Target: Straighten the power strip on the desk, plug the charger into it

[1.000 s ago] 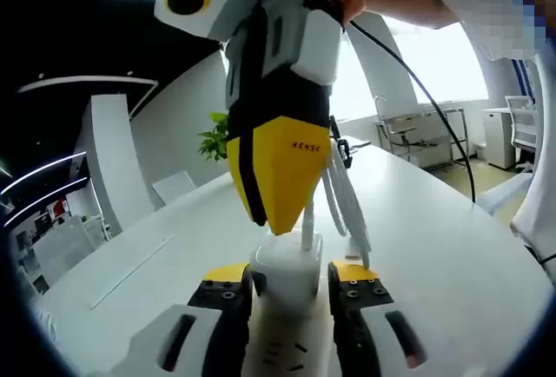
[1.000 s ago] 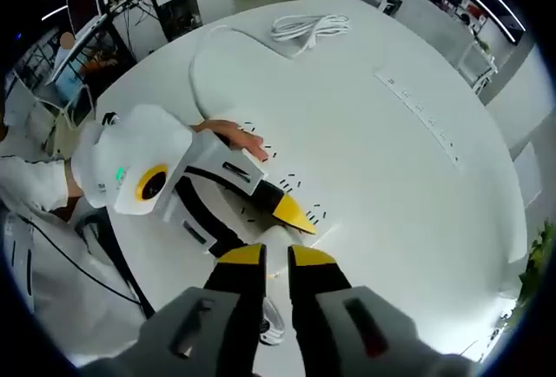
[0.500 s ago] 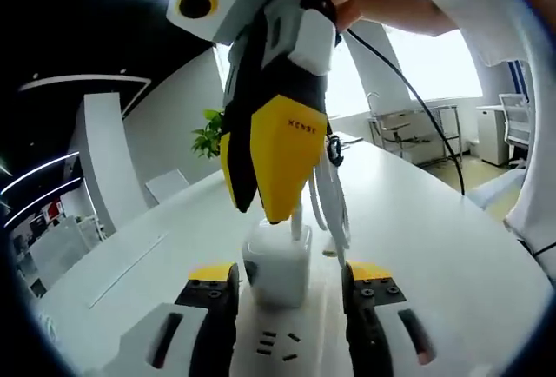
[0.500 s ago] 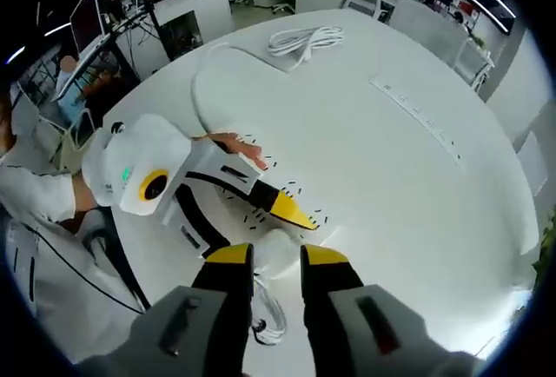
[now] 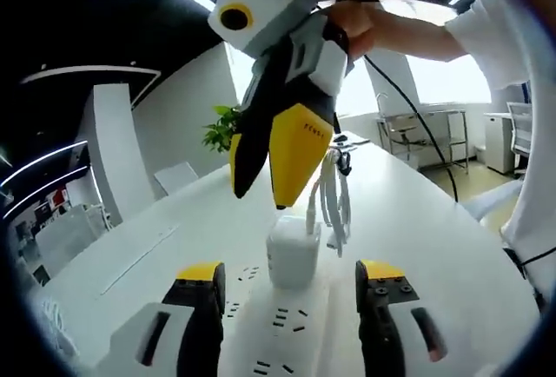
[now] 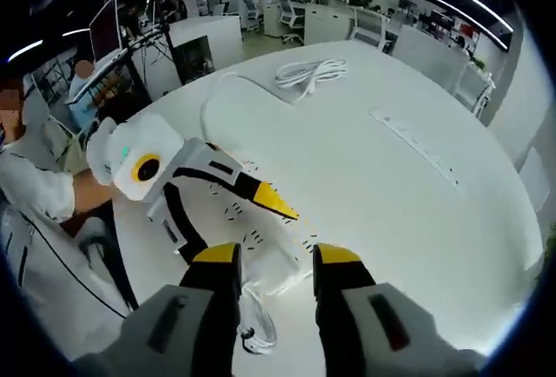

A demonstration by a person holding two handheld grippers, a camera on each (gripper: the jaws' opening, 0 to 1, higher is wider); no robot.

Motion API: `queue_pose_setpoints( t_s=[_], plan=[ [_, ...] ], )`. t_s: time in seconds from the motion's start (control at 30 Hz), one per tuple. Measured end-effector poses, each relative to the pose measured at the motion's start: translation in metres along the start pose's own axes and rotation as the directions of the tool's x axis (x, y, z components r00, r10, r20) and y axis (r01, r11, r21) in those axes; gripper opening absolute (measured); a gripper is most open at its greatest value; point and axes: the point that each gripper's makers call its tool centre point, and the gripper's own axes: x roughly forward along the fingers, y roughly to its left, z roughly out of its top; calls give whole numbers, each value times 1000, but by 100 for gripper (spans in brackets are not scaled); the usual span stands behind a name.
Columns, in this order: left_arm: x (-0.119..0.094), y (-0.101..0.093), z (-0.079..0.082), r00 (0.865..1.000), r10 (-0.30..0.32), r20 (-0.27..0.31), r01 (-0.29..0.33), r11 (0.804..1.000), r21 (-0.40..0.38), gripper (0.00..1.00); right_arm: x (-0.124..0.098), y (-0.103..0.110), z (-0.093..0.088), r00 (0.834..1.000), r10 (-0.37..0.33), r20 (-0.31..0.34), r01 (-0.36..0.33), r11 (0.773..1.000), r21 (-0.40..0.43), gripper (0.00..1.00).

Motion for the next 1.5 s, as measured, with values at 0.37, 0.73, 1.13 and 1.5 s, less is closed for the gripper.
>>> queue_pose_setpoints(
  t_s=[0.37, 0.73, 1.13, 1.5],
  plan=[
    [-44, 1, -7, 993, 112, -46, -114, 993, -38, 74, -23, 3, 1, 988, -47, 146, 60, 995, -85, 39],
    [-74, -25, -2, 988, 143, -63, -148, 986, -79, 89, -44, 7, -25, 958, -118, 260, 130, 991, -30, 50],
    [-113, -52, -1, 971, 225, -81, -239, 921, -307, 96, -68, 24, -63, 910, -254, 327, 261, 965, 24, 71],
    [-169, -95, -34, 918, 327, -225, -387, 860, -332, 96, -68, 45, -115, 910, -284, 302, 259, 958, 119, 76]
  ],
)
